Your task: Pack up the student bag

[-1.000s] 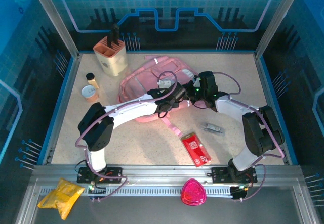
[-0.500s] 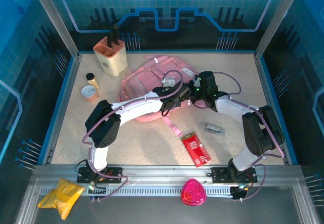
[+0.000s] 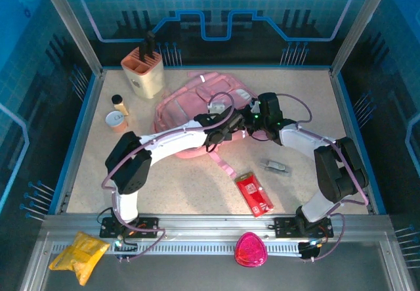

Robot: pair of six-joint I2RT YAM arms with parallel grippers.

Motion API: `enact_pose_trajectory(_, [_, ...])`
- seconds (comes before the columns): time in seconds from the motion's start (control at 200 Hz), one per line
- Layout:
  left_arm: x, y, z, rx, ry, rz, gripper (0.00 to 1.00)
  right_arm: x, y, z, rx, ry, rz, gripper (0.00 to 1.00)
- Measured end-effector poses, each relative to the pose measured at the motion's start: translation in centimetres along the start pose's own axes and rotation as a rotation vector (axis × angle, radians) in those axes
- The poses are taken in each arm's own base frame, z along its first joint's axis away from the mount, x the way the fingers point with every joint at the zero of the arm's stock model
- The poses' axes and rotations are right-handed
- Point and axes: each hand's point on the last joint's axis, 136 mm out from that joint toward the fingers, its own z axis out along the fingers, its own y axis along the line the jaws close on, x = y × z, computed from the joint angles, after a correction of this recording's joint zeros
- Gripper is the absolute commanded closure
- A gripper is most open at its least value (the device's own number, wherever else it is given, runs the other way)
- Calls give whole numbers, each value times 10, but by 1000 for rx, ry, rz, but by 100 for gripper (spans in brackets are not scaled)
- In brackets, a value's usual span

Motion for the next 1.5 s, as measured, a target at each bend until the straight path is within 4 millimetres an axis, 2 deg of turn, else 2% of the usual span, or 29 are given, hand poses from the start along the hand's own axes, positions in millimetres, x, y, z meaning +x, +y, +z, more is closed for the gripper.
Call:
enact_pose_trajectory(0.115, [7, 7, 4, 11, 18, -11, 92, 1, -1, 0, 4, 4, 2, 100])
enact_pose_trajectory(0.215, [7, 5, 6, 32, 27, -22, 82, 2, -2, 0, 7, 5, 3, 100])
enact_pose_trajectory(0.415, [5, 2, 7, 45, 28, -25, 78, 2, -1, 1, 6, 4, 2, 100])
enact_pose_trajectory(0.88, [4, 1, 14, 31, 25, -34, 100, -1, -4, 0, 17, -12, -4, 100])
enact_pose_trajectory(1.131, [6, 8, 5, 56, 19, -40, 100, 0, -5, -1, 18, 5, -40, 100])
enact_pose_trajectory(1.366, [21, 35, -4, 67, 41, -18, 100, -1, 1, -4, 23, 66, -76, 100])
enact_pose_trajectory(1.501, [31, 48, 1, 53, 70, -12, 100, -11, 1, 2, 42, 100, -88, 100])
